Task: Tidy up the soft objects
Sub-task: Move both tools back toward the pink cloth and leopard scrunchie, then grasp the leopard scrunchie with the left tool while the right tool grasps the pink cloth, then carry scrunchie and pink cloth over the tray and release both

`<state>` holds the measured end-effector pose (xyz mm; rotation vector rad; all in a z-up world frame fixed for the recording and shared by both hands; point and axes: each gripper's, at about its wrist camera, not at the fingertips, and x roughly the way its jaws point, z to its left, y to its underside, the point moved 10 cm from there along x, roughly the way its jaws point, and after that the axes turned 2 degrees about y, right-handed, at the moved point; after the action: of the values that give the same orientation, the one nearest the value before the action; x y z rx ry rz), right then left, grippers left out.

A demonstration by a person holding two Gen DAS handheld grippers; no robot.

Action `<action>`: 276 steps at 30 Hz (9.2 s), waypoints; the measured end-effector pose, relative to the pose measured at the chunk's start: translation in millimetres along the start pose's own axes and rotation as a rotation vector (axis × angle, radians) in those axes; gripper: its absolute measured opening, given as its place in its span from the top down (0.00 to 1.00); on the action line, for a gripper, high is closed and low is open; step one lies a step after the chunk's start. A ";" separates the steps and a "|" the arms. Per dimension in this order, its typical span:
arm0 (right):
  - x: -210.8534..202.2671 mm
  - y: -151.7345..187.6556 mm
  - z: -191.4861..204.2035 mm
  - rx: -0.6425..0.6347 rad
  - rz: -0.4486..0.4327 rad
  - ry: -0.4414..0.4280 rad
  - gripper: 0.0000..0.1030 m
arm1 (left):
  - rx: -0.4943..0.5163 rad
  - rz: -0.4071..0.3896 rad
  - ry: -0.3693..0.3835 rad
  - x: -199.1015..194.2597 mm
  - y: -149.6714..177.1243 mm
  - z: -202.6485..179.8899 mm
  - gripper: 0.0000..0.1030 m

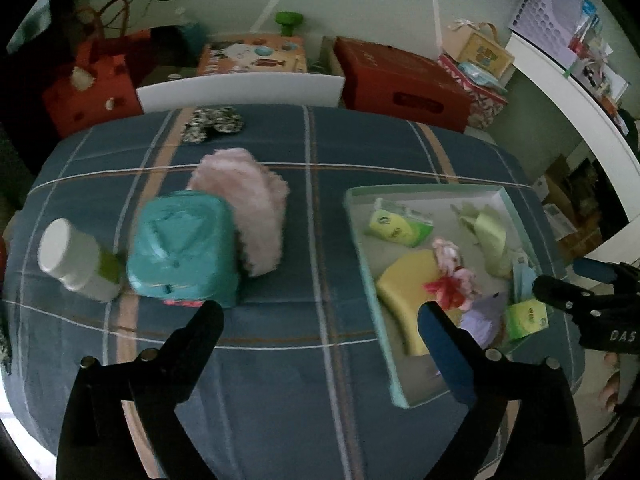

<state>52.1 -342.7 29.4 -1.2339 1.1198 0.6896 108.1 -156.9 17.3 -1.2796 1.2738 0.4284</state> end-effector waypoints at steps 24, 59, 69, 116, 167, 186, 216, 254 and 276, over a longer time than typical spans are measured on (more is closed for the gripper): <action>-17.5 3.4 101.4 -0.159 -0.053 -0.055 0.00 | -0.039 -0.032 -0.050 -36.0 6.0 79.3 0.05; -34.3 -111.9 168.9 -0.073 -0.109 -0.161 0.00 | -0.077 -0.111 -0.039 -52.4 -72.7 167.2 0.05; -45.4 -151.6 176.7 -0.094 -0.160 -0.119 0.00 | -0.063 -0.136 -0.061 -57.0 -104.1 187.5 0.05; 171.7 -131.9 274.6 -0.292 0.157 -0.196 0.14 | -0.228 0.199 -0.125 104.7 -136.8 232.7 0.05; 150.0 -151.6 212.5 -0.117 0.104 -0.423 0.68 | -0.247 0.105 -0.023 140.5 -173.2 198.2 0.78; 148.6 -127.4 227.0 -0.089 0.137 -0.442 0.90 | -0.366 0.099 0.016 83.1 -124.9 230.8 0.78; -38.1 -58.2 98.4 0.051 -0.050 -0.385 0.90 | -0.300 0.027 0.081 -53.7 -67.6 99.5 0.78; 22.6 -10.5 -50.8 0.162 -0.044 -0.314 0.87 | -0.014 0.126 0.206 62.3 -49.9 -113.5 0.72; -11.4 26.7 -20.8 0.091 -0.062 -0.202 0.21 | -0.086 0.027 -0.038 -8.5 -9.4 -12.9 0.12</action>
<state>18.4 -354.4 31.1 -1.0922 0.9320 0.6923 107.3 -167.8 31.7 -1.3213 1.2534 0.5296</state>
